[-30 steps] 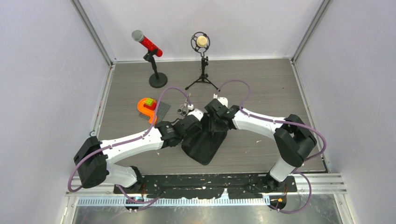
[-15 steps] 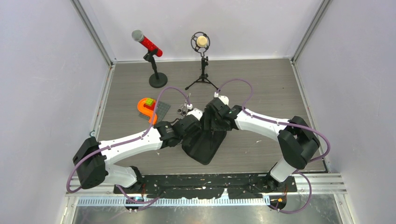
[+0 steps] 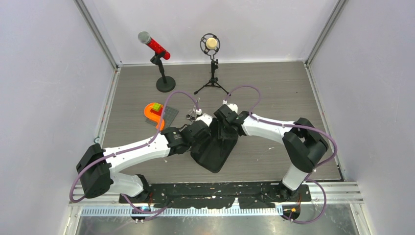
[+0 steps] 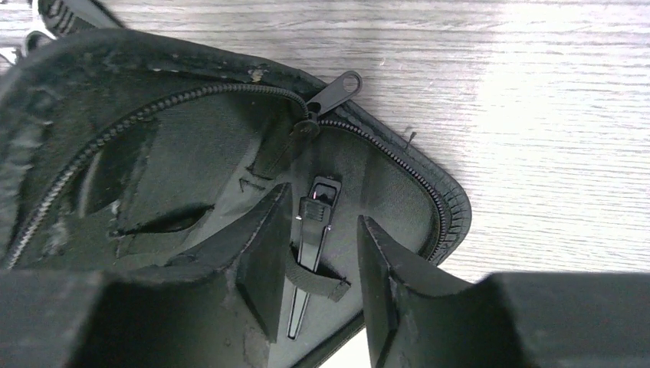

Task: Sort the hair-cutting tools
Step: Place the haircut tool in the hairdressing tool bag.

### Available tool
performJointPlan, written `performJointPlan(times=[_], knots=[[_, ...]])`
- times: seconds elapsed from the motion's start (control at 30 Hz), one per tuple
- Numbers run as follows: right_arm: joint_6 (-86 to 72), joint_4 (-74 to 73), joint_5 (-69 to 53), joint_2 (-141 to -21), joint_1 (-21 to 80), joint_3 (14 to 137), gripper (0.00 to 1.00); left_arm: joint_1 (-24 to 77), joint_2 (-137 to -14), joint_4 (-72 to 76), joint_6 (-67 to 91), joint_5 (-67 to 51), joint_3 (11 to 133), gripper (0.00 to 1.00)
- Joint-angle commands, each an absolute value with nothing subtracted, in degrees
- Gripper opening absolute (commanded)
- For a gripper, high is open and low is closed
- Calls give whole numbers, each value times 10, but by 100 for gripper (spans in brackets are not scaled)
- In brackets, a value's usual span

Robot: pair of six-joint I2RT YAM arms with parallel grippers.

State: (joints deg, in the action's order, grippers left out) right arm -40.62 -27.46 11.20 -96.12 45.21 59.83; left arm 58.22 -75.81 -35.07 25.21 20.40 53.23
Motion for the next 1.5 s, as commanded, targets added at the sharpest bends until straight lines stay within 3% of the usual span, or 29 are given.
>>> performJointPlan(times=[0.0, 0.37, 0.63, 0.8, 1.1, 1.3, 1.37, 1.47], knots=[[-405, -269, 114, -975, 451, 620, 42, 584, -741, -346, 261, 211, 539, 0], [-410, -232, 101, -960, 448, 586, 6, 584, -733, -347, 265, 218, 529, 0], [-473, 83, -57, -862, 385, 378, 5, 570, -709, -326, 289, 199, 502, 0], [-496, 285, -144, -876, 350, 304, 5, 532, -681, -278, 313, 139, 465, 0], [-617, 729, -245, -1049, 327, 212, 5, 478, -633, -212, 357, 80, 399, 0], [-659, 855, -264, -1153, 323, 206, 5, 449, -605, -176, 377, 51, 356, 1], [-656, 858, -261, -1161, 321, 201, 5, 447, -594, -184, 377, 59, 355, 14], [-652, 858, -257, -1160, 318, 195, 5, 446, -574, -198, 370, 67, 360, 43]])
